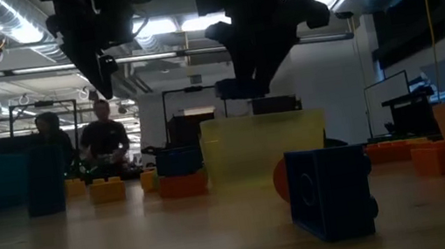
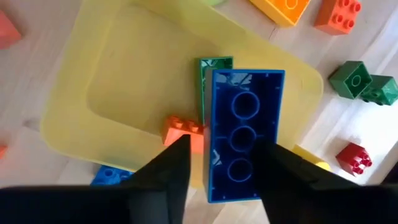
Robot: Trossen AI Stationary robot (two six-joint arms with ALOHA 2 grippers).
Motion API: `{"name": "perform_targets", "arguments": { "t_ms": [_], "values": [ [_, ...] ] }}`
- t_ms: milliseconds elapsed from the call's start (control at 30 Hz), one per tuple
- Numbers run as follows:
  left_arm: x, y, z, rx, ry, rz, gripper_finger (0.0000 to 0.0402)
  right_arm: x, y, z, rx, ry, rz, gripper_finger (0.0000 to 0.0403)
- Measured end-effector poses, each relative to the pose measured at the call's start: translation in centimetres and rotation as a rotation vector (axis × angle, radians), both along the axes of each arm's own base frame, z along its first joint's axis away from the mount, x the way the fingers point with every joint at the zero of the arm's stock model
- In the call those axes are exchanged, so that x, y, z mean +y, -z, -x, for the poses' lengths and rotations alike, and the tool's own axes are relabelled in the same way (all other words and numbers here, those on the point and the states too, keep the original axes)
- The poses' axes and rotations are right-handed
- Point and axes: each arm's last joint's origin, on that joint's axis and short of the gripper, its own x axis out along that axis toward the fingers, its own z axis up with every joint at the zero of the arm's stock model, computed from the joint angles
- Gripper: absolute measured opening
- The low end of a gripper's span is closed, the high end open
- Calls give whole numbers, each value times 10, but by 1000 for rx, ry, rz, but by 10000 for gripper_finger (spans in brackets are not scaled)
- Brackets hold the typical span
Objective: Sort blocks by size
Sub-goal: Put the blue 8 stud game piece into the yellow bin
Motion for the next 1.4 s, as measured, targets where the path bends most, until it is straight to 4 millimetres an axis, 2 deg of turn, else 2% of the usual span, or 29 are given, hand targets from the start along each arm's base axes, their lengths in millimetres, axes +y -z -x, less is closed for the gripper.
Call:
{"name": "perform_targets", "arguments": {
  "t_ms": [167, 367, 567, 733, 1033, 1400],
  "values": [
    [-1, 0, 0, 0, 0, 0, 232, 0, 0, -1, -13, 0, -1, 206],
    [-1, -1, -6, -43, -22, -10, 232, 1, 0, -1, -13, 11, -54, 214],
    [-12, -8, -31, -231, -178, 21, 232, 2, 1, -2, -15, 10, -66, 206],
    [-27, -7, -57, -351, -201, 111, 232, 0, 0, -2, -23, 33, 5, 204],
    [-47, 22, -98, -350, -167, 219, 232, -3, 0, -3, -33, 52, 101, 204],
    [-43, 21, -106, -436, -49, 286, 232, 11, 0, -1, -34, 21, 142, 204]
  ]
}}
